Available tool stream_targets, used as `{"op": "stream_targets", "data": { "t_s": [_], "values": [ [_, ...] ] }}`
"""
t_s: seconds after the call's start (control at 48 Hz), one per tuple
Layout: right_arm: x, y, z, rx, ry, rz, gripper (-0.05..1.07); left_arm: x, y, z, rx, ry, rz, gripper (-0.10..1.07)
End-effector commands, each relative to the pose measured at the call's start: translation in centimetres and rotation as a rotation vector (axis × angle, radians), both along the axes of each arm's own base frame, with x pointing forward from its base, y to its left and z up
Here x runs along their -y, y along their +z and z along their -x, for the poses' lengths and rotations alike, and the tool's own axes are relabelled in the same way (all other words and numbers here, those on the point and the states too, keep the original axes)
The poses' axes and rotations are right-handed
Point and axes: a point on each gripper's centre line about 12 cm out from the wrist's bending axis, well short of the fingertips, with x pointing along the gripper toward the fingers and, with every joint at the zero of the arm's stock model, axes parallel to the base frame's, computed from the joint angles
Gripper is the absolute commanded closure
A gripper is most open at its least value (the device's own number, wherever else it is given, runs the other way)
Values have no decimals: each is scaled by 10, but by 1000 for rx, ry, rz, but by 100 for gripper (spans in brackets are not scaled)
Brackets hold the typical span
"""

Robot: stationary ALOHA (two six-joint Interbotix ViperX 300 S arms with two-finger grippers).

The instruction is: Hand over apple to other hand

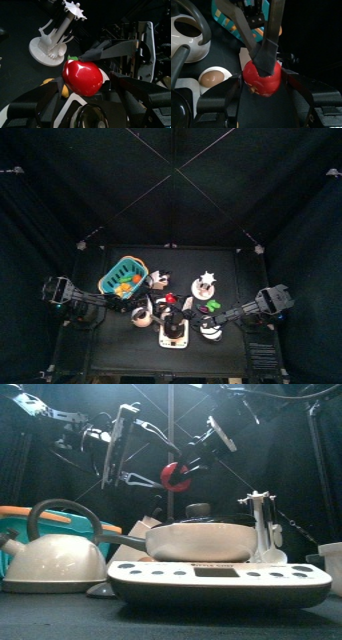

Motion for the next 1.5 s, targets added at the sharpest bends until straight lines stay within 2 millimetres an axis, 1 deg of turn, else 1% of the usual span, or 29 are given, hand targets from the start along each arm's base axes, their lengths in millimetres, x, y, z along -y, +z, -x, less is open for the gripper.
{"op": "stream_targets", "data": {
  "t_s": [0.0,0.146,0.333,0.521,0.812,1.104,1.229,1.396,1.479],
  "values": [
    [3,14,-3,41,-7,-6,33,-4,11,-7,70,19,3,-6],
    [3,12,-4,34,-6,-7,33,-5,10,-10,112,24,24,-6],
    [3,13,-4,36,-7,-6,33,-1,5,-8,108,-4,67,-6],
    [3,11,-4,33,-7,-5,33,-3,-2,-8,103,7,123,-5],
    [5,11,-5,33,-11,-5,33,2,-4,-13,94,-36,112,-5],
    [5,11,-5,34,-11,-4,33,-1,-9,-13,68,-33,123,-5],
    [4,11,-6,32,-11,-3,33,-4,-11,-13,66,-25,122,1],
    [4,9,-7,27,-8,-3,33,-8,-13,-12,60,-15,121,14],
    [3,7,-7,22,-2,-11,33,-8,-13,-12,59,-13,121,17]
  ]
}}
